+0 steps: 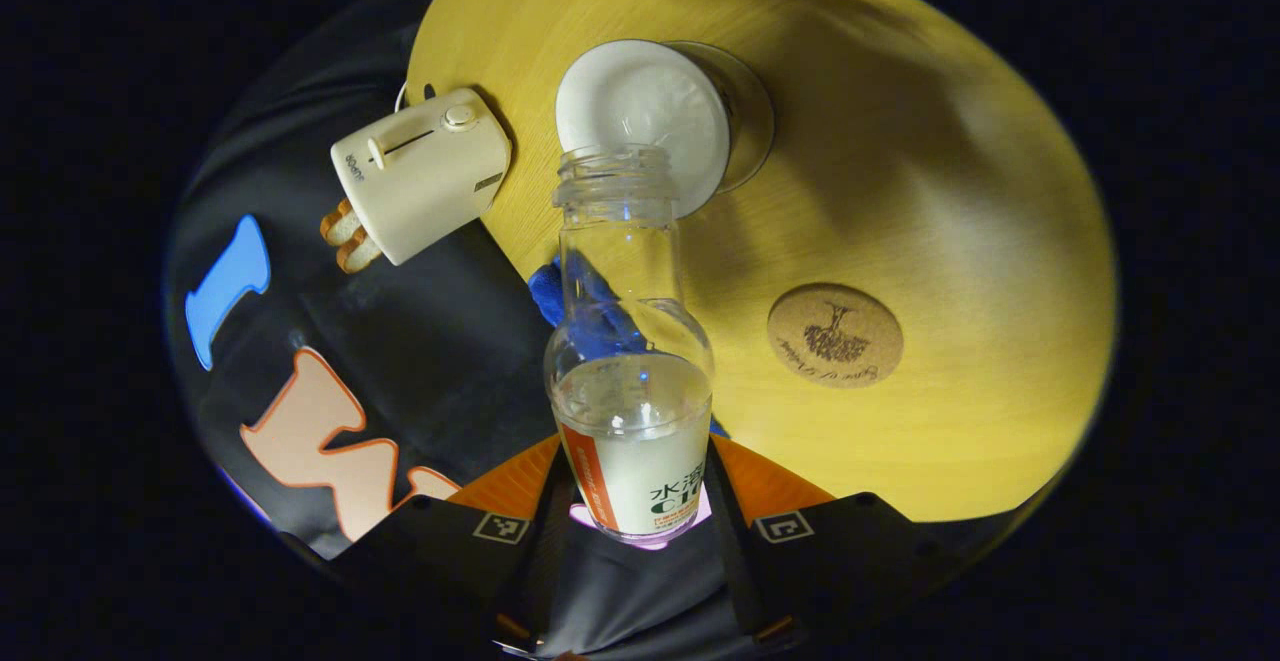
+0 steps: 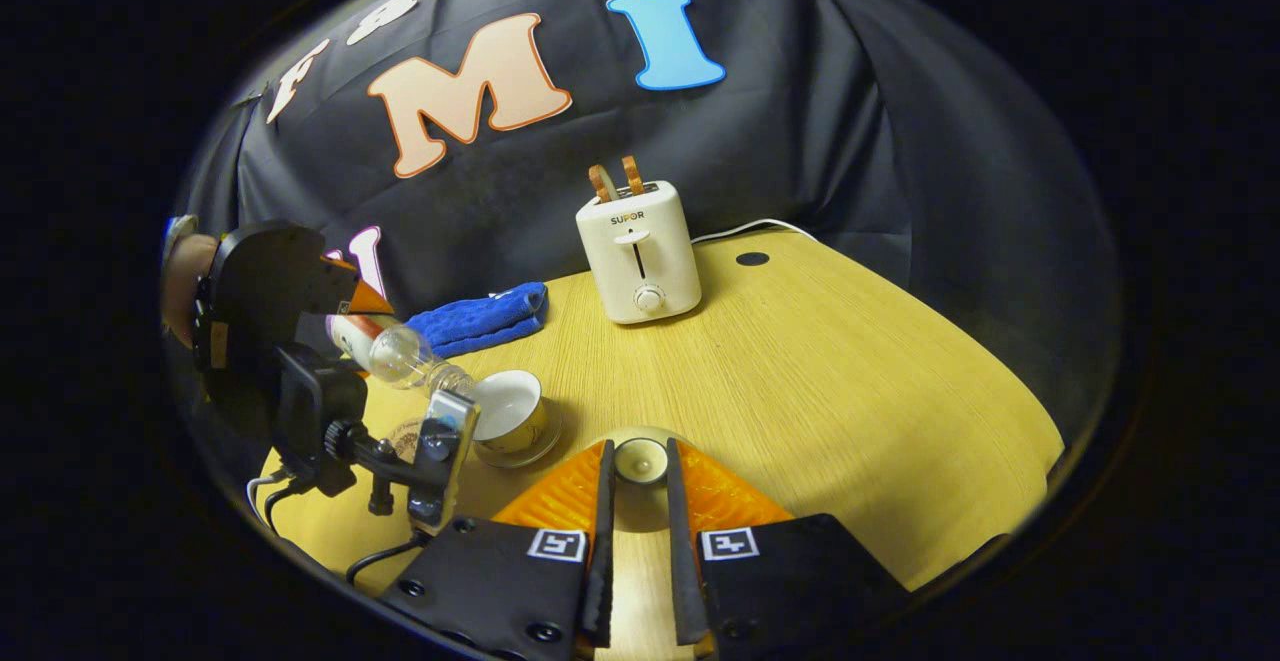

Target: Open the teacup lid with one hand, grasp the water bottle and pour water into the teacup with the other hand; after pouring, place the water bottle on the coaster and then close the teacup lid.

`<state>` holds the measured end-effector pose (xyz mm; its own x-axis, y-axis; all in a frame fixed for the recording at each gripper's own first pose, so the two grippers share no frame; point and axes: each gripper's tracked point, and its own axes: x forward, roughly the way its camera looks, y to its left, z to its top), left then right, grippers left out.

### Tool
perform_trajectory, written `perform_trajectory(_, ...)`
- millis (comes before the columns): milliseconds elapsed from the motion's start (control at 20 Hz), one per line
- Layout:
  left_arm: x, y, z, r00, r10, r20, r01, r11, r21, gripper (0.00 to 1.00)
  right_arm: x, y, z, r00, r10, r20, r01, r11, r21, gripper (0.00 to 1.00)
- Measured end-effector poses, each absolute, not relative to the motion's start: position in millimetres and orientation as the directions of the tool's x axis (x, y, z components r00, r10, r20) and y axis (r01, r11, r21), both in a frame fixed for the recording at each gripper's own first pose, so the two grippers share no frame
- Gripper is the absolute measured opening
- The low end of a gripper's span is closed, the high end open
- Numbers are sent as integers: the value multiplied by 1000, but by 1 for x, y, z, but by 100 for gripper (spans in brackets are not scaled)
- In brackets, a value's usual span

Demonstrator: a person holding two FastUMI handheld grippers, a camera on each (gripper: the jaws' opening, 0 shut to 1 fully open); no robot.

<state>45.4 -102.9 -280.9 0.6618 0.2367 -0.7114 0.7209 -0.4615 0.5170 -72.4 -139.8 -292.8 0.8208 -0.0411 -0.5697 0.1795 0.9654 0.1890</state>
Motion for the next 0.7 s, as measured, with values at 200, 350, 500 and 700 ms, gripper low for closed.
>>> perform_trajectory(200, 28, -103, -304, 613, 175, -771, 788, -215, 577, 67, -75, -137, -283, 818, -38, -574, 157, 975, 158, 31)
perform_trajectory(350, 11, -101, -319, 567, 119, -815, 821, 1, 571, 69, -74, -133, -274, 813, -32, -581, 134, 982, 133, 28)
perform_trajectory(500, -1, -89, -331, 545, 105, -832, 813, 178, 555, 67, -70, -130, -264, 811, -30, -584, 115, 987, 110, 28)
perform_trajectory(700, 1, -89, -324, 609, -6, -793, 738, 373, 563, 66, -66, -124, -253, 811, -33, -585, 100, 992, 83, 27)
